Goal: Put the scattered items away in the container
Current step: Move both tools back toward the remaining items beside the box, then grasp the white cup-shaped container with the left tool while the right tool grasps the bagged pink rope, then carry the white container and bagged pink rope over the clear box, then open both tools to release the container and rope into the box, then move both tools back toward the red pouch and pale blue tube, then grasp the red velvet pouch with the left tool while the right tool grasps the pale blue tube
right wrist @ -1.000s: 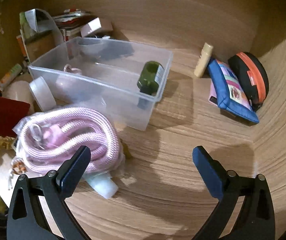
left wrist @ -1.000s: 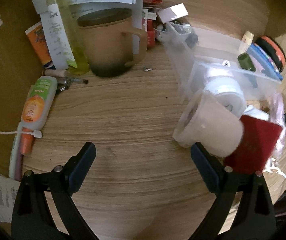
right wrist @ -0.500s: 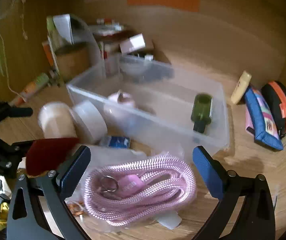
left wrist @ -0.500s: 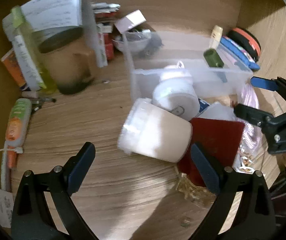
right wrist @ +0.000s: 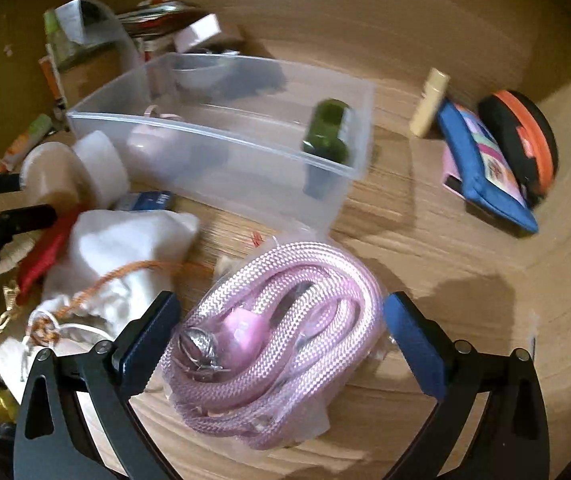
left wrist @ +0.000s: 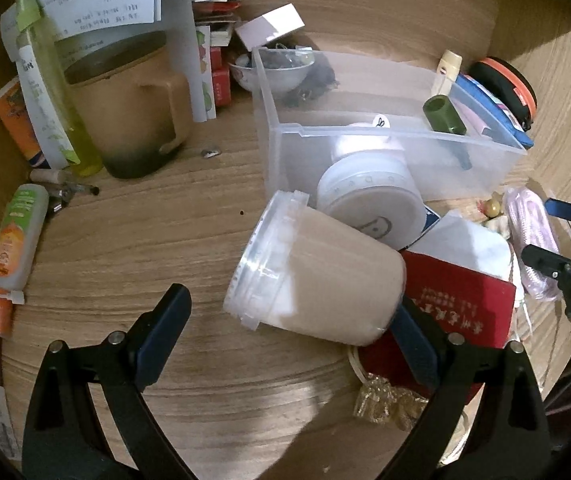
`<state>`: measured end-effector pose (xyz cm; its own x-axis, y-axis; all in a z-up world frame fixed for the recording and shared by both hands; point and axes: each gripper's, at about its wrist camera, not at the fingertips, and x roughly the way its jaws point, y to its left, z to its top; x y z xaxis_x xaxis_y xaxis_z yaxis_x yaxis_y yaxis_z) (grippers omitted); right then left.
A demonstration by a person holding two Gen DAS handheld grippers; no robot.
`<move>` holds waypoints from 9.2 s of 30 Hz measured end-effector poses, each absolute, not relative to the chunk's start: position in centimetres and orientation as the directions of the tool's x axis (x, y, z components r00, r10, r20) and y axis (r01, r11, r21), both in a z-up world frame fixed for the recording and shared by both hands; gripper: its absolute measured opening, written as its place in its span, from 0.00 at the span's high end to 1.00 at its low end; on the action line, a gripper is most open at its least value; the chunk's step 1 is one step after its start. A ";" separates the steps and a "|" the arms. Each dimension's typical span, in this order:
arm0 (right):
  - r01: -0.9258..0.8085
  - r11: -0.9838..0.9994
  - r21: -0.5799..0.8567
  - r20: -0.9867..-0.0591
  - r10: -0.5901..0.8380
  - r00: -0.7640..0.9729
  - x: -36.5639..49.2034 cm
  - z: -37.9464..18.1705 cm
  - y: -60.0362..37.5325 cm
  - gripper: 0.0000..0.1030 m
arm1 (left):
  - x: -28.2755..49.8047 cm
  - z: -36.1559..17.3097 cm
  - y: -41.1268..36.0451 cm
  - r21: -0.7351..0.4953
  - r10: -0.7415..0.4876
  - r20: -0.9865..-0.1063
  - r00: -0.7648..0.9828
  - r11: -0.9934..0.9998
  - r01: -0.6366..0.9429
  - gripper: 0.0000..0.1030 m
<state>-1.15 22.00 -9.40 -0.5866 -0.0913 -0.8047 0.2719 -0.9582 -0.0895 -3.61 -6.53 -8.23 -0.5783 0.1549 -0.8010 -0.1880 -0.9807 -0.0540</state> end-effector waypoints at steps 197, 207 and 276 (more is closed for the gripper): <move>0.254 -0.961 -0.112 -0.597 -0.139 -0.790 -4.0 -0.8 23.3 0.11 | -2.7 2.3 0.1 0.043 0.110 -0.590 -0.800 -0.985 -0.167 0.05; 0.167 -0.978 -0.122 -0.687 -0.038 -0.726 -2.1 -6.2 25.7 0.11 | -0.8 -0.7 0.1 0.003 0.156 -0.634 -0.758 -0.979 -0.204 0.05; 0.131 -0.991 0.031 -0.716 -0.113 -0.688 -0.3 -8.4 27.5 0.78 | 2.4 -5.5 -2.7 -0.192 0.282 -0.705 -0.650 -0.959 -0.207 0.60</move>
<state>-0.27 27.50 -8.44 -0.6885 -0.1131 -0.7164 0.1308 -0.9909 0.0307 2.41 -2.67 -5.54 -0.6503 0.2819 -0.7055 -0.2072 -0.9592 -0.1923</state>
